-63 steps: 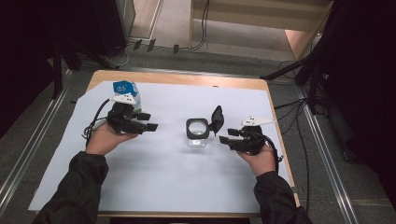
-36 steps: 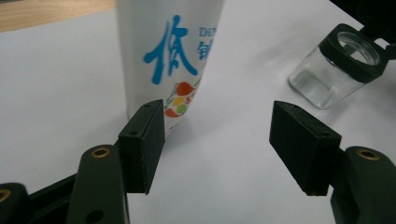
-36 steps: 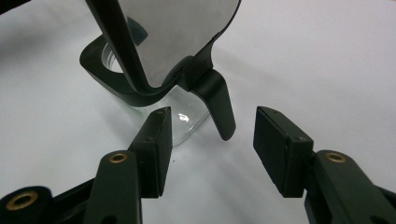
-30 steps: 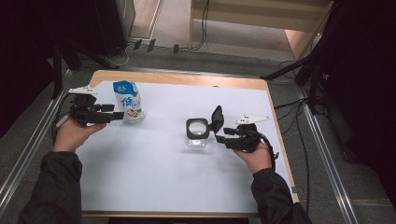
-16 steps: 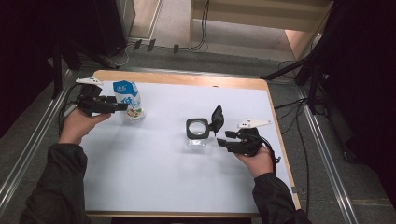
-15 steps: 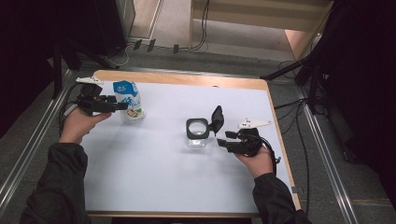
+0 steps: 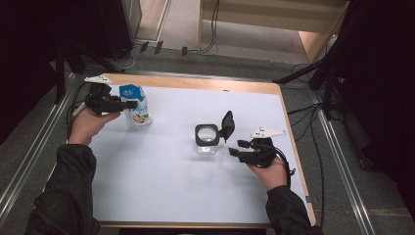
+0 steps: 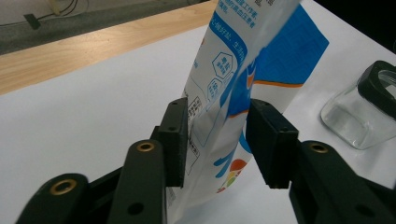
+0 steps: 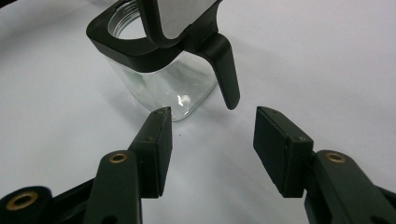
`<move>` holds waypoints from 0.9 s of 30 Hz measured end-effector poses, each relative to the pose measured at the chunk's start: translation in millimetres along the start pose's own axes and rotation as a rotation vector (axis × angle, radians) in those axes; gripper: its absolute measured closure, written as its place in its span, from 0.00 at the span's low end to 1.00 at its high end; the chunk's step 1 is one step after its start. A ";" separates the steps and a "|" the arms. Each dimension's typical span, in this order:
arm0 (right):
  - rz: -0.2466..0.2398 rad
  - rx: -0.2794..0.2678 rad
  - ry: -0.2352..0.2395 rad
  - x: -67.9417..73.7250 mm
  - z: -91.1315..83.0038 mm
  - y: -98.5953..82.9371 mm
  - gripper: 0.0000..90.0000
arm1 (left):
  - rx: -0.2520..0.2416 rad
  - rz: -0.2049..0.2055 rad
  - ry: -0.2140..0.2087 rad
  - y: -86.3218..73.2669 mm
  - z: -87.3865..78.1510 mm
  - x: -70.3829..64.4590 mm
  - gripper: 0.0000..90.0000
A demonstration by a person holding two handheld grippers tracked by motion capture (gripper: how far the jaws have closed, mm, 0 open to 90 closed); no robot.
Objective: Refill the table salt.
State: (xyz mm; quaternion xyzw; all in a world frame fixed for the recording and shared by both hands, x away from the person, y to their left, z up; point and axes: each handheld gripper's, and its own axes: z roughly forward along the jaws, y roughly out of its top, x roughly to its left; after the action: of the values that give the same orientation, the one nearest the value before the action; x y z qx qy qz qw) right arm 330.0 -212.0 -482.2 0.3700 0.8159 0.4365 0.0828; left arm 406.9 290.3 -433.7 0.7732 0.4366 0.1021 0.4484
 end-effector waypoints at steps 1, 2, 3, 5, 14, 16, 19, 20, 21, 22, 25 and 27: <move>0.000 -0.001 0.001 0.3 0.2 0.0 0.54 | 0.004 0.003 0.002 0.2 0.1 -0.6 0.74; 0.001 -0.001 0.003 0.6 0.4 0.1 0.54 | 0.009 0.009 0.003 0.4 0.3 -0.9 0.77; 0.000 -0.002 0.006 0.8 0.6 0.2 0.54 | 0.016 0.016 -0.007 0.7 0.0 -1.4 0.80; -0.002 -0.002 0.009 1.3 0.9 0.6 0.54 | 0.011 0.024 0.001 0.9 0.1 -3.4 0.83; 0.006 -0.006 0.030 5.0 0.6 3.5 0.56 | 0.035 0.021 0.004 2.4 -0.5 -9.9 0.98; -0.002 -0.007 0.032 6.7 -0.6 4.2 0.56 | 0.042 0.019 -0.004 3.3 -0.6 -10.4 0.99; -0.008 -0.016 0.033 9.0 -2.2 5.3 0.56 | 0.061 0.047 -0.007 6.0 -0.4 -14.2 0.99; -0.004 -0.015 0.036 9.3 -2.6 5.7 0.57 | 0.062 0.040 -0.009 7.0 0.0 -16.1 0.99; -0.003 -0.019 0.038 9.2 -2.8 6.1 0.57 | 0.070 0.035 -0.015 8.5 0.0 -16.9 1.00; -0.001 -0.020 0.042 9.3 -3.3 6.5 0.57 | 0.076 0.030 -0.027 9.7 -0.3 -17.2 1.00; 0.009 -0.020 0.050 10.6 -5.6 7.1 0.59 | 0.089 0.016 -0.067 11.9 -0.8 -19.1 1.00; 0.006 -0.022 0.053 12.5 -8.0 7.6 0.59 | 0.086 0.016 -0.088 13.9 -1.5 -22.7 1.00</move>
State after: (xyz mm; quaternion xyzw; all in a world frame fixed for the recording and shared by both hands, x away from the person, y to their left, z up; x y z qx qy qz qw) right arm 321.4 -206.1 -469.1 0.3596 0.8120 0.4553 0.0639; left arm 400.6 270.8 -416.6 0.7990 0.4141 0.0526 0.4328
